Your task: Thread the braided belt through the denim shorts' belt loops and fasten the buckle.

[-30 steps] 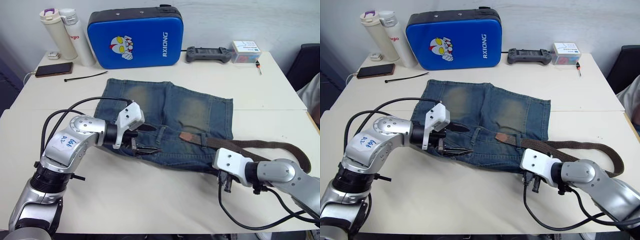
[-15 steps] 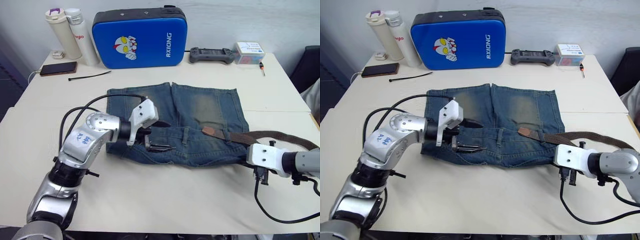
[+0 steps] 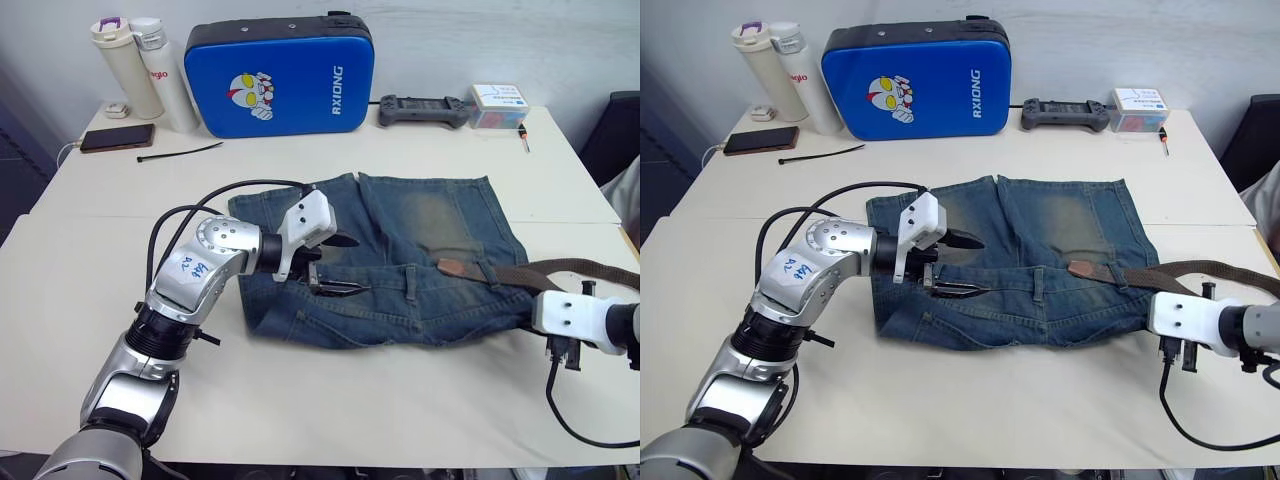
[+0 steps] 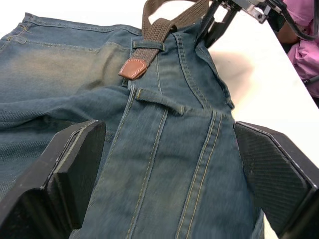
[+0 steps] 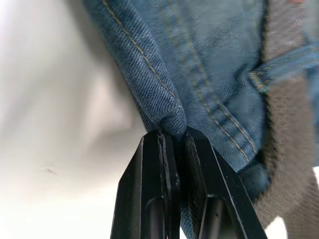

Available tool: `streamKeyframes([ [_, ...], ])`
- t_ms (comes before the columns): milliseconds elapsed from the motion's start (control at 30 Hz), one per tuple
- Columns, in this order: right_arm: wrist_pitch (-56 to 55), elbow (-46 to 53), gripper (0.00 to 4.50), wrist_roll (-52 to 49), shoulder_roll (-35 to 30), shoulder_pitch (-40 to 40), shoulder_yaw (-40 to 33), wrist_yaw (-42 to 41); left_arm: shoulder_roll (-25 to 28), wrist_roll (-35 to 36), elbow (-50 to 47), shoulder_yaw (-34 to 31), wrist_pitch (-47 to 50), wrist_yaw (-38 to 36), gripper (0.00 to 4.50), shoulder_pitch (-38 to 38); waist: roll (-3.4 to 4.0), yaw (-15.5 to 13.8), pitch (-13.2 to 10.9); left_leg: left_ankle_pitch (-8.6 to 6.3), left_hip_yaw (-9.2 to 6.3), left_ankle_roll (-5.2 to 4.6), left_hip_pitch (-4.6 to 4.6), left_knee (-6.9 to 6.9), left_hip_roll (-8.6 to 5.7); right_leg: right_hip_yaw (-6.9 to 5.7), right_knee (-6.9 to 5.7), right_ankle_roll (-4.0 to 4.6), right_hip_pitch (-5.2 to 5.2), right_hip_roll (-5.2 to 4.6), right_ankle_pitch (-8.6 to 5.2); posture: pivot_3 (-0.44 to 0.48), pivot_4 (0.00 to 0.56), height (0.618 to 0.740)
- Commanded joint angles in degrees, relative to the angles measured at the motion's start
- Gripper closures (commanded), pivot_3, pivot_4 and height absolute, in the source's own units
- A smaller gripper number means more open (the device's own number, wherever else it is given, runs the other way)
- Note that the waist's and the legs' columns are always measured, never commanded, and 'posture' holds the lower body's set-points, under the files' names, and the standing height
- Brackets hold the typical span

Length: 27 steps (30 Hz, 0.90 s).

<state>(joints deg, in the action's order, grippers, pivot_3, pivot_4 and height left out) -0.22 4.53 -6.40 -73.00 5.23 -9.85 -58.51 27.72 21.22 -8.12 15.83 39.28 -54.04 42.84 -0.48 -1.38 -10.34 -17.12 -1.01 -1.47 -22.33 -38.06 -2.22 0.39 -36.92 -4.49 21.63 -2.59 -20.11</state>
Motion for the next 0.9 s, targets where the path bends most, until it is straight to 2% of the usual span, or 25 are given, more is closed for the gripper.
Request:
streamKeyframes([
  [33, 3.27, 2.43, 3.15, -2.84, -0.82, -1.24, -4.43, -2.92, 0.11, 0.06, -1.36, -0.68, -0.49, -0.42, 0.0, 0.21, 0.0, -0.01, 0.0, 0.0, 0.0, 0.0, 0.0, 0.0, 0.0, 0.0, 0.0, 0.0, 0.0, 0.0, 0.0, 0.0, 0.15, 0.74],
  [233, 13.03, 8.63, 0.37, -8.44, -2.18, -3.13, -11.39, -8.0, 0.97, 0.21, -2.35, -1.3, 0.04, -0.26, 0.0, -0.83, 0.01, 0.07, 0.0, 0.01, 0.0, 0.01, 0.01, 0.01, 0.02, 0.01, -0.07, 0.0, 0.0, 0.02, 0.0, 0.0, 0.15, 0.74],
  [267, 15.02, 9.73, 0.04, -9.35, -1.69, -4.86, -11.03, -7.29, 1.0, 0.2, -2.41, -1.36, 0.1, -0.16, 0.0, -0.91, 0.01, 0.09, 0.01, 0.01, 0.0, 0.02, 0.02, 0.01, 0.02, 0.01, -0.06, 0.0, 0.0, 0.03, 0.0, 0.0, 0.15, 0.74],
  [400, 17.57, 10.73, 0.04, -6.09, 2.08, -12.92, -3.39, -1.75, 0.46, 0.14, -2.64, -1.34, 0.46, 0.64, 0.0, -0.89, 0.01, 0.12, 0.01, 0.0, 0.0, 0.04, 0.05, 0.0, 0.02, 0.03, 0.03, 0.0, 0.0, 0.01, 0.0, 0.0, 0.15, 0.74],
  [533, 19.39, 7.51, 0.04, 1.09, 10.35, -22.21, 7.62, 4.67, -0.39, -0.01, -3.18, -1.32, 0.99, 2.04, 0.0, -0.76, -0.01, 0.18, 0.0, 0.0, 0.0, 0.06, 0.05, -0.01, 0.0, 0.05, 0.03, 0.01, 0.03, 0.0, 0.0, 0.0, 0.15, 0.74],
  [800, 20.74, 2.7, 0.04, 6.37, 16.13, -25.44, 13.35, 8.63, -0.15, 0.6, -6.39, -2.38, 3.31, 4.66, 0.0, -2.17, 0.03, 0.0, 0.02, 0.06, 0.05, 0.14, -0.83, -0.37, -0.01, 0.08, -0.74, 0.01, 1.03, 0.0, 0.0, 0.0, 0.15, 0.74],
  [900, 20.66, 1.3, 0.84, 6.42, 17.61, -26.21, 12.78, 9.47, -0.12, 0.62, -7.01, -2.62, 3.83, 5.24, 0.0, -2.53, 0.03, 0.05, 0.02, 0.08, 0.06, 0.16, -0.83, -0.45, -0.01, 0.09, -0.8, 0.01, 1.02, 0.01, 0.0, 0.0, 0.15, 0.74],
])
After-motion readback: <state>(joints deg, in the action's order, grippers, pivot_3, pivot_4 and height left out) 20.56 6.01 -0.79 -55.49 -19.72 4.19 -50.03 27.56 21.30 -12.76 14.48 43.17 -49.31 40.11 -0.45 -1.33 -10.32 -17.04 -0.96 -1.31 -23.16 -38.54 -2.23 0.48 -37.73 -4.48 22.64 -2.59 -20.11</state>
